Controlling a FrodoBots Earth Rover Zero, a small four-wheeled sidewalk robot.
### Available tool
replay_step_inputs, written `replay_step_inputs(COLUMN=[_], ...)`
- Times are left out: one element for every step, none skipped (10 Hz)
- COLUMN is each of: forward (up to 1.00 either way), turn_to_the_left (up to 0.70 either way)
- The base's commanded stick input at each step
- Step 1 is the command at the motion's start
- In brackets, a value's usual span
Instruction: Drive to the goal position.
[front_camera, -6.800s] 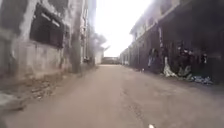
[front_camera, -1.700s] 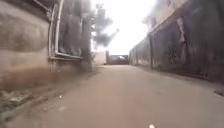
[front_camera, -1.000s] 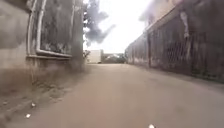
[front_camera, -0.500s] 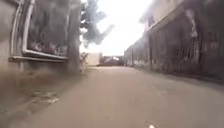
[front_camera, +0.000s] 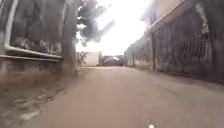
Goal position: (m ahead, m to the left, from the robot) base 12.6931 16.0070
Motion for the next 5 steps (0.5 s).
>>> replay_step_inputs(forward=[1.00, 1.00, 1.00, 1.00, 1.00], turn_to_the_left=[0.00, 0.00, 0.00, 0.00, 0.00])
